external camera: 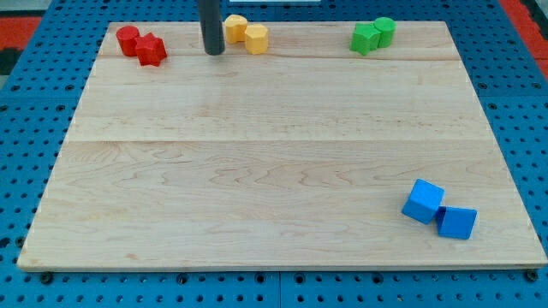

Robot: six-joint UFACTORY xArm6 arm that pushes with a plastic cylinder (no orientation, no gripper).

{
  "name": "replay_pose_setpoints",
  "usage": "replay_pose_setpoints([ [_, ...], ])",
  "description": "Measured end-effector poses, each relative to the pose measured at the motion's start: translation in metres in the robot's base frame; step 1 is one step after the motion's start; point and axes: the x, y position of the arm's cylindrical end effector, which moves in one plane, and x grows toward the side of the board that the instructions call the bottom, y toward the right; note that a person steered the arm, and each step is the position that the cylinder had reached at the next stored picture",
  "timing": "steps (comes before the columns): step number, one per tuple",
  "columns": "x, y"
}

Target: Move the red circle bottom left to the red star

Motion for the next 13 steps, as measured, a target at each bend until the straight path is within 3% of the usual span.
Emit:
replay_pose_setpoints([
  [2,-0.048,-0.05],
  [3,-0.027,-0.117],
  [5,0.036,-0.144],
  [6,0.026,-0.132],
  [8,0.022,-0.194],
  [9,0.092,-0.17],
  [10,0.136,-0.101],
  [11,0.111,-0.087],
  [12,0.17,0.004],
  [13,0.189,0.154],
])
